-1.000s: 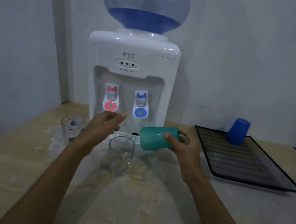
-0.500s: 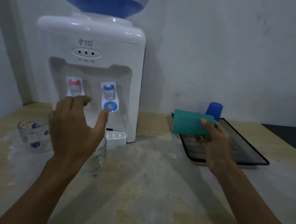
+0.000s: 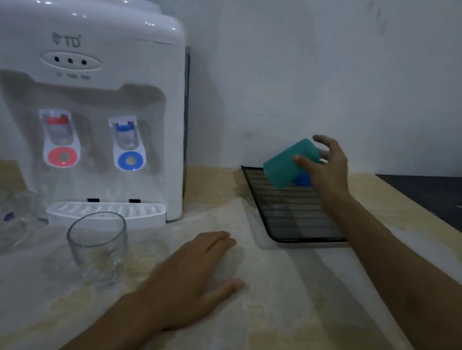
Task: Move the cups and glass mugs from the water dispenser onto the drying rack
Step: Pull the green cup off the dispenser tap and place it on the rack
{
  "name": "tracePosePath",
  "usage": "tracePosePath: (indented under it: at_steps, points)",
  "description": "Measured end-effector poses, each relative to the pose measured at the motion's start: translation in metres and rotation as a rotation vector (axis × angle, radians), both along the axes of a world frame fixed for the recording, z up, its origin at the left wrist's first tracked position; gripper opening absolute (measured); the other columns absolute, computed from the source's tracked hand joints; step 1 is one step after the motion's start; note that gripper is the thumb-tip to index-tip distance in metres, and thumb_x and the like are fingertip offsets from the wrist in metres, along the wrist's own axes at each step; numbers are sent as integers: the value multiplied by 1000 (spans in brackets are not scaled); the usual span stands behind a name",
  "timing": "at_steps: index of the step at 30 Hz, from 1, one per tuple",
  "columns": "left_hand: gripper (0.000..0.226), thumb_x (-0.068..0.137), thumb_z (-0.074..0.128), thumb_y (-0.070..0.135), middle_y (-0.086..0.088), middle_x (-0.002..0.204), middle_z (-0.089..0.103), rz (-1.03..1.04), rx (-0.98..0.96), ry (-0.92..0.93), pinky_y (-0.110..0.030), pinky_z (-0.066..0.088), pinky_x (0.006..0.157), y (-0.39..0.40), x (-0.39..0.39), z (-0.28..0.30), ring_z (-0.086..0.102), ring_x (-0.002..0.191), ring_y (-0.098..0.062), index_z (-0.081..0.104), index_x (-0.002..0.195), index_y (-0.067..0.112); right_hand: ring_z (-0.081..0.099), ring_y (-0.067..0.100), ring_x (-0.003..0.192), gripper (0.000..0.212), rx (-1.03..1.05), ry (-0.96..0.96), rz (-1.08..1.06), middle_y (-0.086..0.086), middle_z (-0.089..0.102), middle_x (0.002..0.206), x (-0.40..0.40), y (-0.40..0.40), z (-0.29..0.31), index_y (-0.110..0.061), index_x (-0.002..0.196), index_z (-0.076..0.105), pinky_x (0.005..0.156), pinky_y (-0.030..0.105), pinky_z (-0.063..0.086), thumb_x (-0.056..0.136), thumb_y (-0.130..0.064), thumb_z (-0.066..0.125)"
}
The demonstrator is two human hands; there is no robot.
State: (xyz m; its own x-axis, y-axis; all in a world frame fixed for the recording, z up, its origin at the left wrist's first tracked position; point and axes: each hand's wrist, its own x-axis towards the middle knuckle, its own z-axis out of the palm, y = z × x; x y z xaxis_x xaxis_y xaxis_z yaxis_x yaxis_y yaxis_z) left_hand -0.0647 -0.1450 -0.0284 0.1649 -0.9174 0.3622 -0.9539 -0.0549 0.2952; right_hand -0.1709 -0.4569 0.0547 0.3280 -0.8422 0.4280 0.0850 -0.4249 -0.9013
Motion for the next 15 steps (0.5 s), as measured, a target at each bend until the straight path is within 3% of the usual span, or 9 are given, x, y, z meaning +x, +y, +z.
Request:
tracePosePath:
  at_steps: [5, 9, 15]
  points:
    - [75, 96, 39, 75, 13, 165, 31, 11, 30, -18, -12, 17, 116, 2, 1, -1, 28, 150, -2, 39, 156, 31, 64, 30, 109, 64, -150, 329, 61, 15, 61, 125, 46, -28, 13, -18, 134, 62, 76, 29, 58, 78, 0, 86]
    - [77, 95, 36, 78, 17, 168, 24, 15, 45, -13, -14, 15, 121, 1, 4, -3, 21, 152, 1, 38, 157, 34, 60, 30, 110, 65, -182, 439, 66, 14, 54, 124, 72, -42, 14, -20, 136, 61, 88, 44, 61, 79, 2, 82]
    - [78, 93, 37, 79, 17, 167, 24, 10, 65, 10, -20, 18, 124, 0, 5, -1, 21, 151, 0, 37, 157, 35, 60, 32, 105, 70, -217, 582, 67, 14, 53, 124, 92, -57, 3, -20, 145, 52, 86, 43, 58, 83, 7, 72]
